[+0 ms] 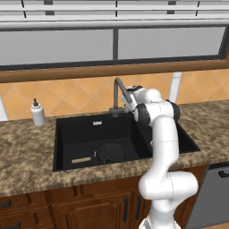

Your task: Pick the pan and sponge and place them into the sink. Then turn on the water.

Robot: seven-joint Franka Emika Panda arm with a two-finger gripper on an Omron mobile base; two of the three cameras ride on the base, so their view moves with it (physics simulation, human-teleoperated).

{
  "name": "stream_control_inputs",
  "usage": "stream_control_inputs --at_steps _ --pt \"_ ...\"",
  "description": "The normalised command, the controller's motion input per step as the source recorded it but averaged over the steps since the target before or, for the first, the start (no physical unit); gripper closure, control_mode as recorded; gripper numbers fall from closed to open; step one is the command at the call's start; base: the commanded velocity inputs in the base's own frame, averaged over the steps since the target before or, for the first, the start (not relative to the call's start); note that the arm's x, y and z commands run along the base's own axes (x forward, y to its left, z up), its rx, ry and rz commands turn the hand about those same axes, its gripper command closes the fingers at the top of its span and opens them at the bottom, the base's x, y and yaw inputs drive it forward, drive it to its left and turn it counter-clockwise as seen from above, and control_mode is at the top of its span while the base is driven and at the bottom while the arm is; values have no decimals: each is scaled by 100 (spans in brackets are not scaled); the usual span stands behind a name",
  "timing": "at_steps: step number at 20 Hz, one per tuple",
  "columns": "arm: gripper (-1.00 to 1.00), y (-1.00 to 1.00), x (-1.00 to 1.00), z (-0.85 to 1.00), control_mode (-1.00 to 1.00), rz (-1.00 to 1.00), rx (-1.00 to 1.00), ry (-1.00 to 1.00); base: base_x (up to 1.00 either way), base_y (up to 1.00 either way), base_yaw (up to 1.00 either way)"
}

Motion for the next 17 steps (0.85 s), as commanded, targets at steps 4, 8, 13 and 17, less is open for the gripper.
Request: stream_control_inputs --at_steps 4,8,13,17 --pt "100 -20 0 -57 -100 -4 36 9 0 0 0" --pt "100 -15 0 -63 -100 -5 32 10 0 0 0" --pt "100 -2 -2 -34 -100 -3 6 1 0 0 0" --pt "100 0 0 0 -100 0 0 0 0 0 0"
